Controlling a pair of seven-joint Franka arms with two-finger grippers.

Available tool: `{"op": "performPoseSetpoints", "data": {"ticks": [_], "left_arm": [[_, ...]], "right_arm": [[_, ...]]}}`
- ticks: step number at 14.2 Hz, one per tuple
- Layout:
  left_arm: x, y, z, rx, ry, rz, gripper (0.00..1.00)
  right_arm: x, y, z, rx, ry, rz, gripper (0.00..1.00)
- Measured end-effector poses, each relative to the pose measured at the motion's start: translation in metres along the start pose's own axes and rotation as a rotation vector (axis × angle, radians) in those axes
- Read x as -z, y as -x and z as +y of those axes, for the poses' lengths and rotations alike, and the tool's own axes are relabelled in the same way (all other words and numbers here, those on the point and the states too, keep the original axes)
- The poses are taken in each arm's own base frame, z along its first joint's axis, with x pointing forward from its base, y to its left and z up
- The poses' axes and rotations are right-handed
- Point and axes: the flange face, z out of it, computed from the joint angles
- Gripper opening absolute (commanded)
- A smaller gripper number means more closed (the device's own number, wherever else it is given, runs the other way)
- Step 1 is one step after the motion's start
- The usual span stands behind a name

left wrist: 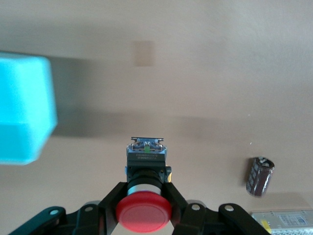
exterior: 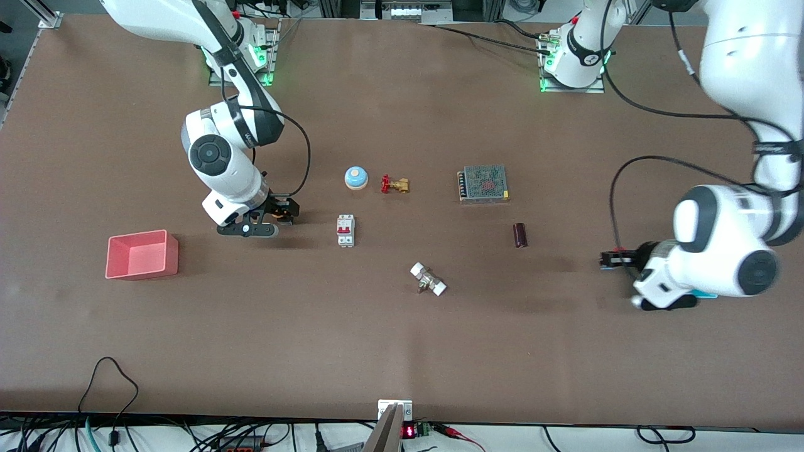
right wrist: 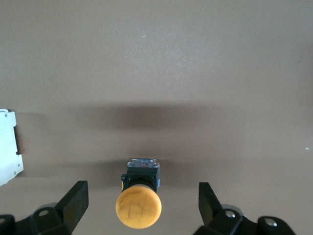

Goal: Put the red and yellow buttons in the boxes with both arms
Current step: 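Carry the red button into the cyan box with the left gripper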

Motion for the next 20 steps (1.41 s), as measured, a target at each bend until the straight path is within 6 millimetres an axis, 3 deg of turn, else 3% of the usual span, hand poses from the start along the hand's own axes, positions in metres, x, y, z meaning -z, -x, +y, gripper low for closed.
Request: {"op": "performPoseSetpoints", "data": {"ticks": [2,4,7,10,15,20], "left_arm": [[0.040,0.005,-0.036,0.047,0.016,0.014,0.02],[0.053,0.006,-0.069,0.093,0.029,0.025,0.00],[0.040,-0.001,-0.105,0.139,0.045,0.009,0.00],[0.022,-0.017,-0.123,0.139,0.047,0.022,0.00],[0.003,-0.041,-0.148,0.059,0.022,0.098,0.00],[-0.029,-0.049,-0.156,0.011,0.016,0.059,0.00]], "right_arm": [[-0.009,0.002,-0.002,0.004,0.003,-0.015,1.00],[-0.018,0.007,-0.008,0.016,0.004,-0.033,1.00],[-0.027,0.014,-0.012,0.027,0.008,-0.053,1.00],[-0.027,0.013,-0.010,0.029,0.010,-0.050,1.00],[-0.023,0.004,0.001,0.026,0.005,-0.037,1.00],[-0.024,0.005,0.001,0.027,0.006,-0.040,0.95]]}}
